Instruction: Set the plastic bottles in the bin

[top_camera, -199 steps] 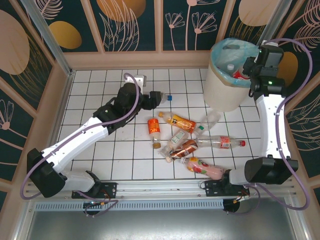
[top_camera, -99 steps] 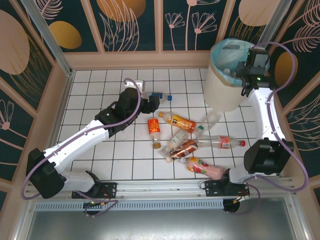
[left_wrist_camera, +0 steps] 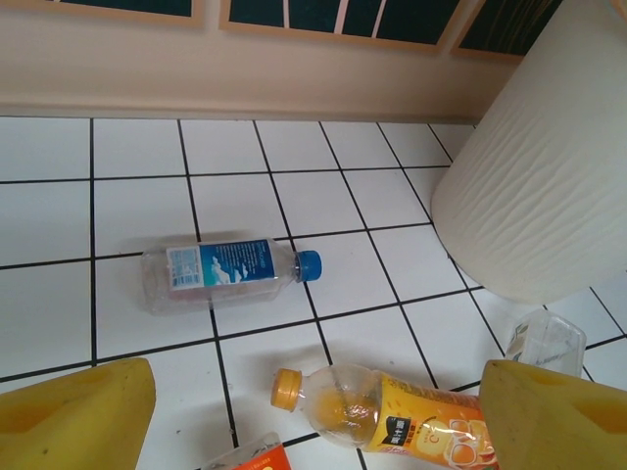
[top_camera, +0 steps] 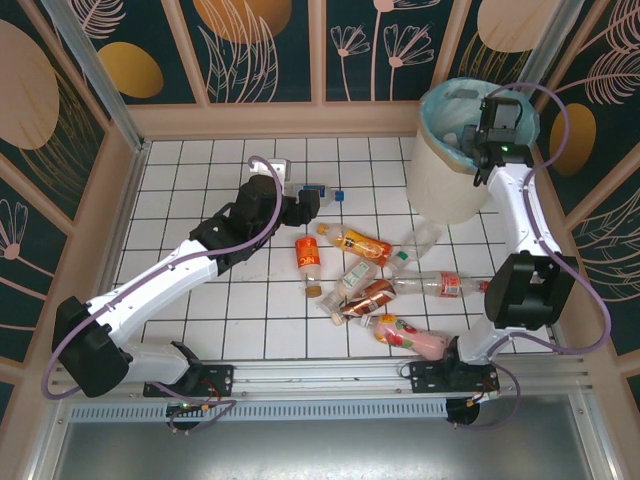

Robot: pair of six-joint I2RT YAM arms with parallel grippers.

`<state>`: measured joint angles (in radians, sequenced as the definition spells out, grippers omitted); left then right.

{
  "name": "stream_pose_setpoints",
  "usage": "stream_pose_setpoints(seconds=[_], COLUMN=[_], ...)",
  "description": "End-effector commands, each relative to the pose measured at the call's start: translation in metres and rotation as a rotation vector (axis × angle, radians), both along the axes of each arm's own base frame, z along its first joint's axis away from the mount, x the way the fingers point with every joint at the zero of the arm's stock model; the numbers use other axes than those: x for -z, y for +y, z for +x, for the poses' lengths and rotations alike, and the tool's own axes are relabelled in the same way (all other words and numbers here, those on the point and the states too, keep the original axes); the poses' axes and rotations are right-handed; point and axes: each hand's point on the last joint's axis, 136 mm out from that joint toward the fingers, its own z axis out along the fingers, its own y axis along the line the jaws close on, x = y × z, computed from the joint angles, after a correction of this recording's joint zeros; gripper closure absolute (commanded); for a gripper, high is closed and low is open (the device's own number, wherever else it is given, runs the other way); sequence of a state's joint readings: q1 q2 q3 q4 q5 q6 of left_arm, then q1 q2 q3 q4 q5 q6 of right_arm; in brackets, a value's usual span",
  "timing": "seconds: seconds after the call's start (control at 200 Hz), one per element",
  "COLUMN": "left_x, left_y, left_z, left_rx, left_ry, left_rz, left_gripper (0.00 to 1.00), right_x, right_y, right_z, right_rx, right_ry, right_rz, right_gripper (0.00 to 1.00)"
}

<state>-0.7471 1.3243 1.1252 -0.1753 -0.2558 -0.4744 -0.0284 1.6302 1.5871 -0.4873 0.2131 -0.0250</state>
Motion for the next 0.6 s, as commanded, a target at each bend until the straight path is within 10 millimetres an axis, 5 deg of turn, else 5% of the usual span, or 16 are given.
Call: stream_pose_setpoints(seconds=[0.0,0.2,0.42,0.596], left_x=[-0.02,-0.027,-0.028,-0.012], left_y=[0.006,0.01,0.013,0.02], left_z=[0.002,0.007,0.005,0.001], left_rx=[-0.026,-0.055,-0.066,-0.094], left_ry=[-0.058,-0.077,-0.072,-0.041], left_rz=[-0.011,-0.005,-0.019,-0.022], left_gripper=[0.13,0.12,0.12,0.12], right_x=[-0.003,-0.071,-0.117,-0.137], right_y=[0.014,0.019,0.047,0.1], right_z=[-0.016,-0.038,-0.074,-0.108], right_rx=[-0.016,0.005,-0.029,-0.141], right_ry=[0.062,-0.114,-0.27,-0.386], right_rz=[0.041,0.054,0.082,0.107], right_gripper=[0.4,0.13,0.11,0.11])
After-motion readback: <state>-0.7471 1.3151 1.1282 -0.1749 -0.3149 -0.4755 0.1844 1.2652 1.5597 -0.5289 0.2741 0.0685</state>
